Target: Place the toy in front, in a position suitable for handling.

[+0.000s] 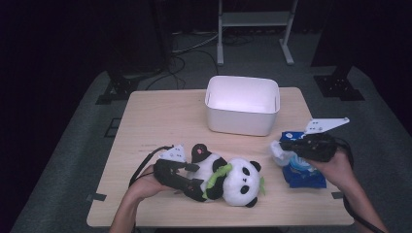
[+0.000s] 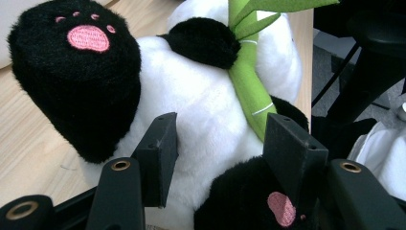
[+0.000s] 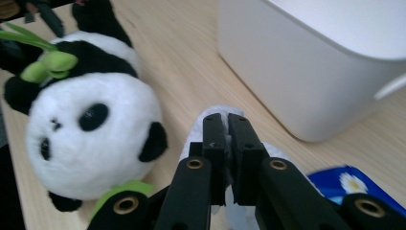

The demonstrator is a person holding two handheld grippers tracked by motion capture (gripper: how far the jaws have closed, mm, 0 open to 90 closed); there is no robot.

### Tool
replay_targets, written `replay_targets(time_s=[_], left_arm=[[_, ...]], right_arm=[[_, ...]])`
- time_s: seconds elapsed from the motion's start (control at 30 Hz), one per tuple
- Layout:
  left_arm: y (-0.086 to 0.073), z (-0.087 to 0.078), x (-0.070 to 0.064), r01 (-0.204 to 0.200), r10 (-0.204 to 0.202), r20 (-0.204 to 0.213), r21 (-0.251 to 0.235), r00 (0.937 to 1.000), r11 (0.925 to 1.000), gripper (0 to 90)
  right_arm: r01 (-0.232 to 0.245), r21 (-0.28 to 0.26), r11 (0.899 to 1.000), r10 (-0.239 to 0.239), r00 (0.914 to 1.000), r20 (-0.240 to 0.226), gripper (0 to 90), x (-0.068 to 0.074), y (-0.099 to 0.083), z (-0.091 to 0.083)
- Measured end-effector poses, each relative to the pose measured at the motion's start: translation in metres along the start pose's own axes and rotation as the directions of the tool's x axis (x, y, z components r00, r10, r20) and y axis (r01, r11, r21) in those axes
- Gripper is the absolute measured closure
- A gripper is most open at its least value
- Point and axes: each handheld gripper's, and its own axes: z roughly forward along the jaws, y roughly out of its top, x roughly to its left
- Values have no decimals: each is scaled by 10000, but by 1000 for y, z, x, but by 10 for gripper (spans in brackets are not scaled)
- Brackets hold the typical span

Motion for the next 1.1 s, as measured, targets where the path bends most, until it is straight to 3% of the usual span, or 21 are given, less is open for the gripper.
replay_targets(time_s=[0.17,0.33,0.4,0.43,0.5,0.7,0.9,1.0,1.1], left_arm=[[0,0,0,-17,17,-2,1,10000,10000,448],[0,0,0,-33,33,-5,-18,10000,10000,445],[-1,1,0,-24,24,11,-48,10000,10000,444],[-1,1,0,-36,36,6,-51,10000,10000,443],[-1,1,0,-30,30,-11,-34,10000,10000,443],[-1,1,0,-51,51,-22,-8,10000,10000,443],[-1,0,0,-84,84,-38,35,10000,10000,442],[-1,0,0,-73,73,-36,32,10000,10000,442],[-1,0,0,-49,49,-30,19,10000,10000,442]], right_arm=[[397,-82,9992,-401,9981,-471,856,15,11,7],[771,-225,9968,-792,9903,-1145,856,35,24,18],[933,-265,9953,-962,9849,-1439,856,43,28,23],[1043,-329,9940,-1086,9769,-1841,856,51,32,31],[1046,-341,9939,-1093,9742,-1975,856,53,34,34],[1296,-538,9901,-1393,9547,-2630,856,71,45,48],[1484,-885,9850,-1698,9263,-3365,856,91,58,52],[1724,-852,9813,-1914,9196,-3432,856,99,62,53],[1835,-669,9807,-1953,9211,-3367,855,100,59,56]])
